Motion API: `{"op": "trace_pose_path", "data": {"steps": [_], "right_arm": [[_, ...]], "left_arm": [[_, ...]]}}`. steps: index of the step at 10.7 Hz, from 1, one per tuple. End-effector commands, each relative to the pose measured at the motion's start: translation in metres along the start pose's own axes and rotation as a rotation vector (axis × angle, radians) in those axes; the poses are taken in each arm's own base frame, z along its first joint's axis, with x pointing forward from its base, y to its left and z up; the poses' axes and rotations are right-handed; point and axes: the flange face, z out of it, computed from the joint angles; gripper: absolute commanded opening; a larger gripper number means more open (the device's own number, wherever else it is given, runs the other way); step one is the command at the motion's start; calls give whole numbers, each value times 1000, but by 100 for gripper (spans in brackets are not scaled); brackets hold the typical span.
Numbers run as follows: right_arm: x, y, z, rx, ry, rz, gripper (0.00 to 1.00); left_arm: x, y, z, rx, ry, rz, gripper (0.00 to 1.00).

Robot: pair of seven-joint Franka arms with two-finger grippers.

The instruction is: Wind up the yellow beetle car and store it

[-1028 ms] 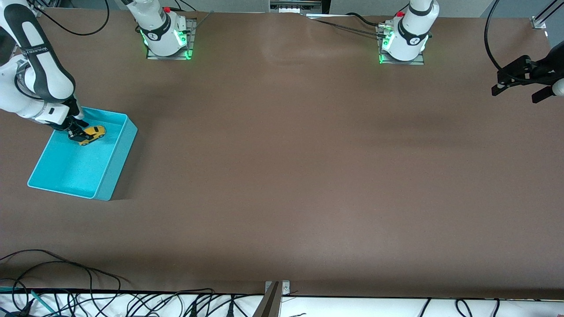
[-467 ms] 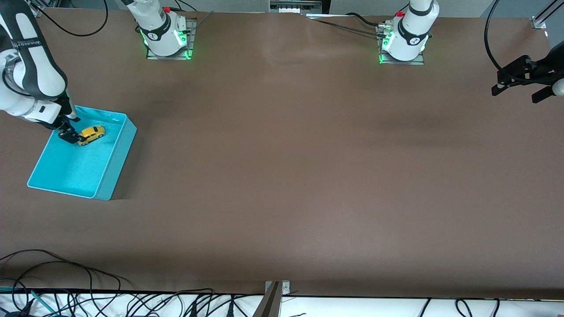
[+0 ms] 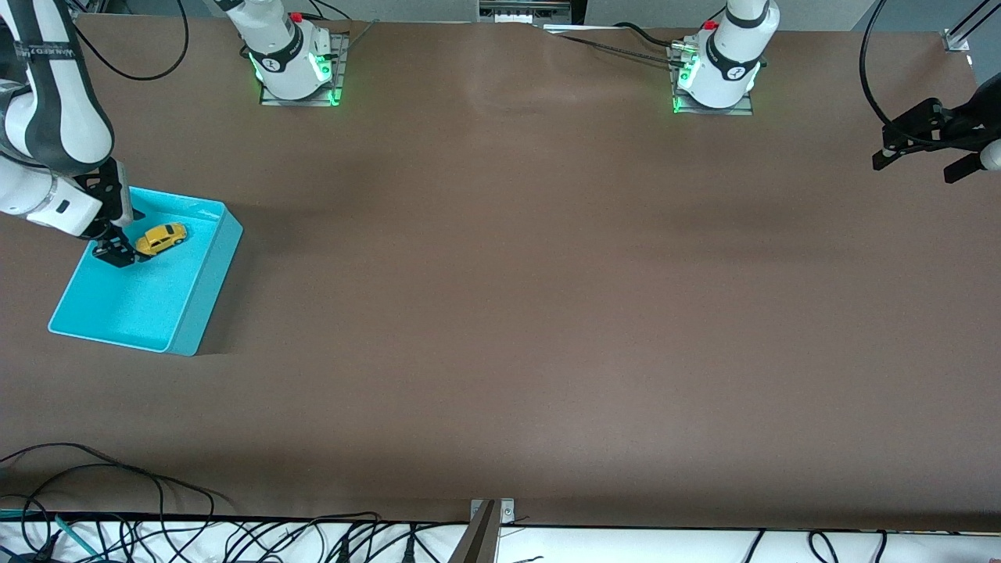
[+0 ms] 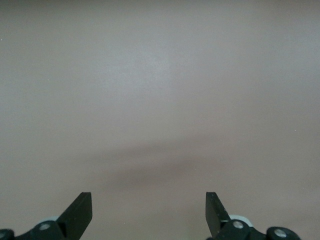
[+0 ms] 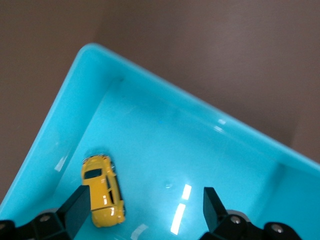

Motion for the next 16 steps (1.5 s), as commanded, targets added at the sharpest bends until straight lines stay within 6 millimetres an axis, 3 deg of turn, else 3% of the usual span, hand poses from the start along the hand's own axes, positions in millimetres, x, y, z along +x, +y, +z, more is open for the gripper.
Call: {"op": "trace_pose_path", "data": {"steps": [1,3,6,9,14,16], "right_arm": [[39,28,-40,-21,-71,179,100],[76,38,-61,0,-86,377,100],[130,49,-116,-59,-129,644,100],[143,49,-124,-79,-75,941,100],[187,51,-160,-102,10,1439,100],[202,57,-176,-130,40,1550,100]], "left_arm": [[-2,0,-9,-9,6,-6,100],[-1,4,-9,-5,9,-4,100],[1,10,-8,44,5,11,100],[-1,0,-9,39,7,-5,100],[-1,4,-9,44,6,-1,100],[-1,4,-9,36,6,-8,100]]}}
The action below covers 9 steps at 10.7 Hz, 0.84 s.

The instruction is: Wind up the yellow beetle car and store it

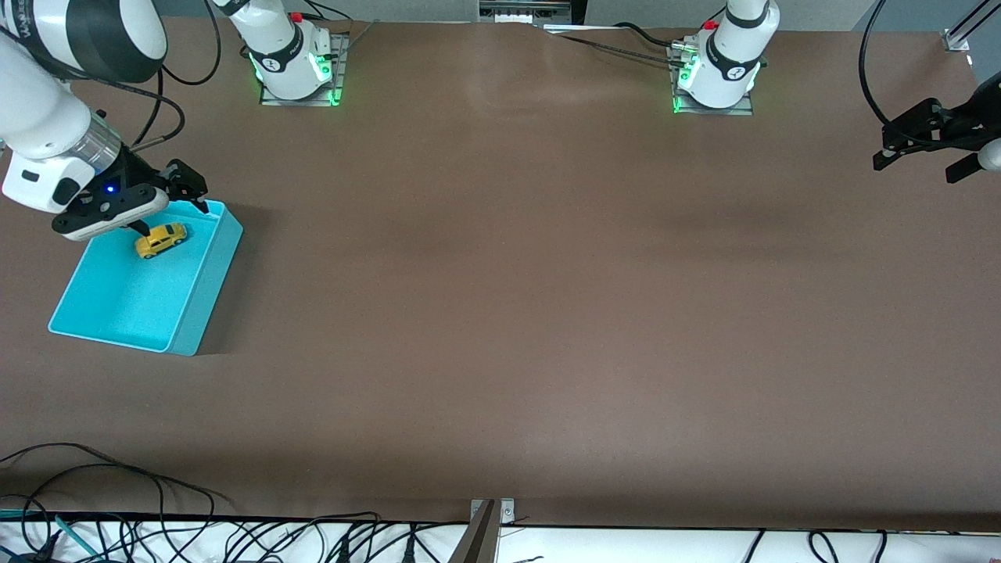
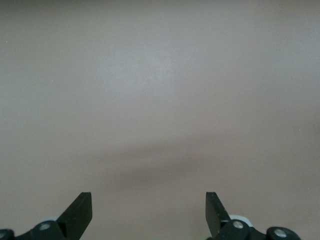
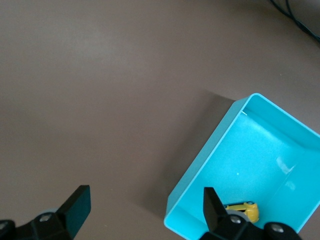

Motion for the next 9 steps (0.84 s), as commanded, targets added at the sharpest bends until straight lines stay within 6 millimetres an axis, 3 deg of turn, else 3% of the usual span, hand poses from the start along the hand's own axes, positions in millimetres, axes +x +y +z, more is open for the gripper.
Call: {"op": "trace_pose_path", "data": {"steps": [1,3,5,9], "right_arm": [[9,-11,-26,25,34,125,100],[21,-6,-46,46,21,140,100],[47,-3,-69,60,-25,172,100],[57,-6,-98,59,-55,228,100]], "left_arm": [[-1,0,-8,23,6,-29,100],[-2,-2,-8,25,6,-60,100],[-2,-3,-8,27,3,-64,100],[-5,-9,-20,29,23,-75,100]]}}
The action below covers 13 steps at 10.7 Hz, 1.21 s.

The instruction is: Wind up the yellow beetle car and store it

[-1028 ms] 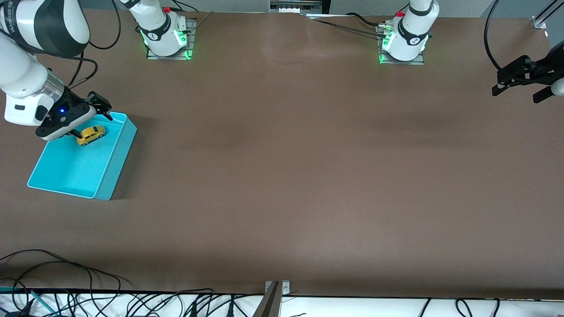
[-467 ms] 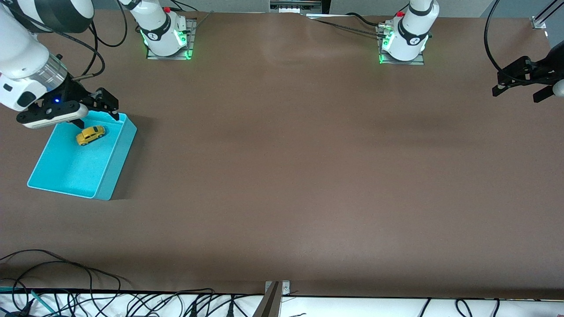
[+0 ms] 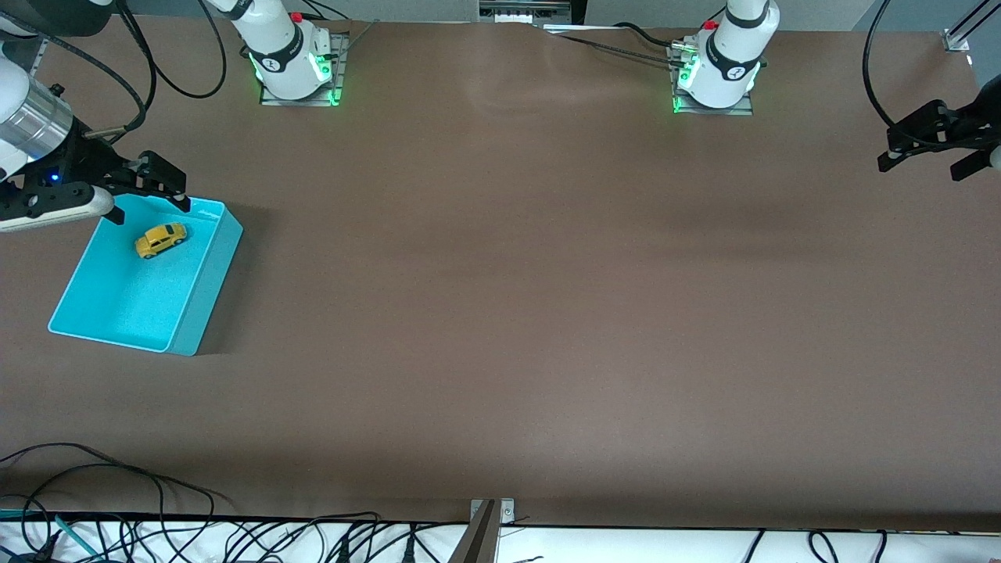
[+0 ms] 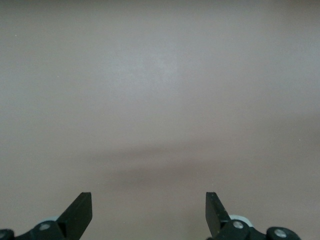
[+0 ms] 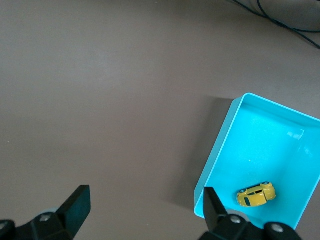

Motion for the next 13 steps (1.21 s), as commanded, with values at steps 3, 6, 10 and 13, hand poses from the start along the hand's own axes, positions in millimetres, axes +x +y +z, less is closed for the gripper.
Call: {"op": "trace_pose_path", "data": {"steps": [3,6,10,13], "right_arm": [[10,3,-32,7,-31,47,100],[5,-4,-29,-3,-65,23,100],[-4,-1,-9,-3,-124,5,100],[-3,-1,-14,-35,-119,13,100]], "left_arm": [[-3,-4,-12,26,9,-13,100],[-3,-4,-12,25,8,-14,100],[-3,-3,-11,27,6,-12,100],[-3,-2,-12,27,8,-11,100]]}}
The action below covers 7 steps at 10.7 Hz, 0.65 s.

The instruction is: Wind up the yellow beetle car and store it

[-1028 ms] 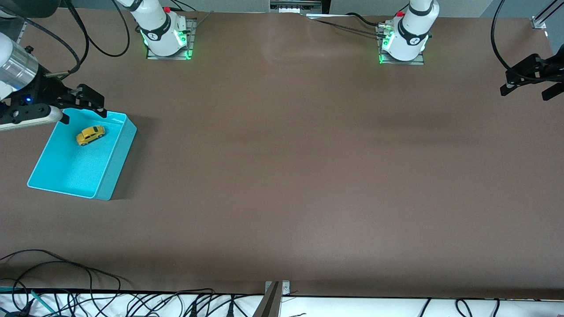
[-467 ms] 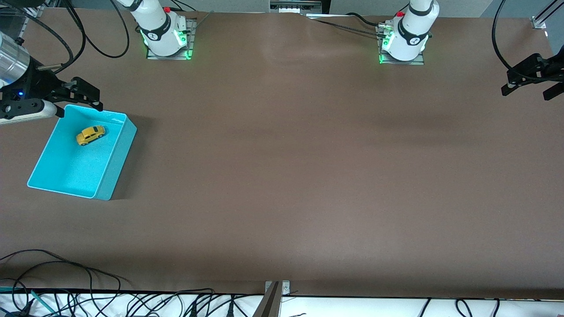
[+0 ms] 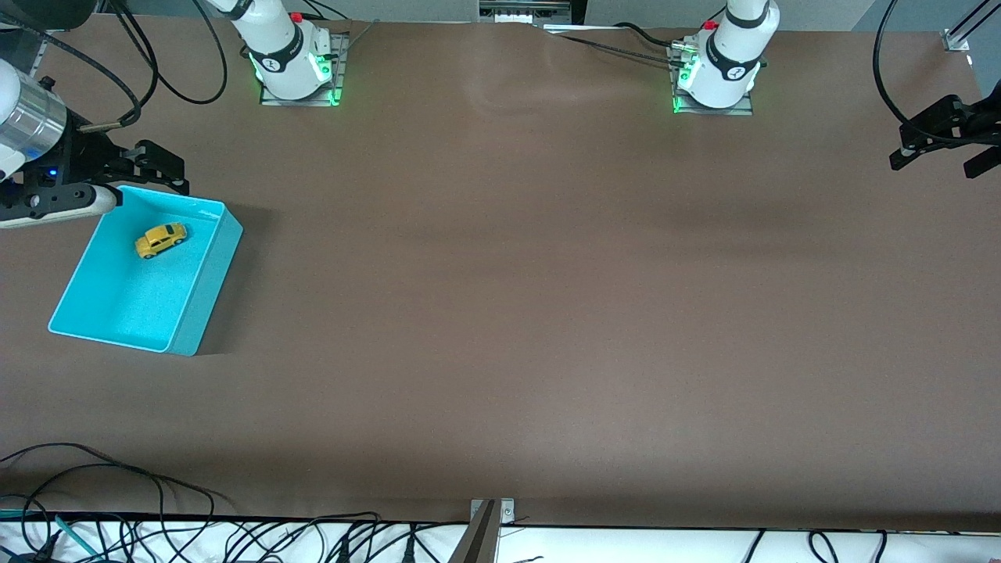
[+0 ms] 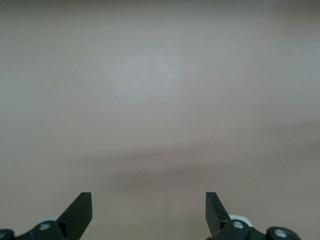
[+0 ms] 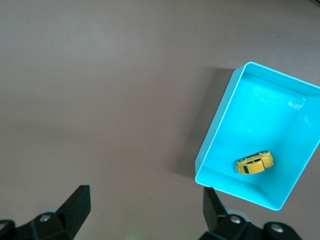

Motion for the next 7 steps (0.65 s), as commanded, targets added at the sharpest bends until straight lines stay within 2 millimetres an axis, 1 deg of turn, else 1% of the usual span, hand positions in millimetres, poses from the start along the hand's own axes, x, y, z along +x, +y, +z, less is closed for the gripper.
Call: {"op": "trace_pose_path", "data": {"steps": [1,7], "right_arm": [[-2,-1,-5,-25,-5,8,100],[-1,-2,1,-26,-28,21,100]], "left_arm": [[-2,-2,-7,26,-3,-9,100],[-4,-2,-5,24,-22,-3,100]]}}
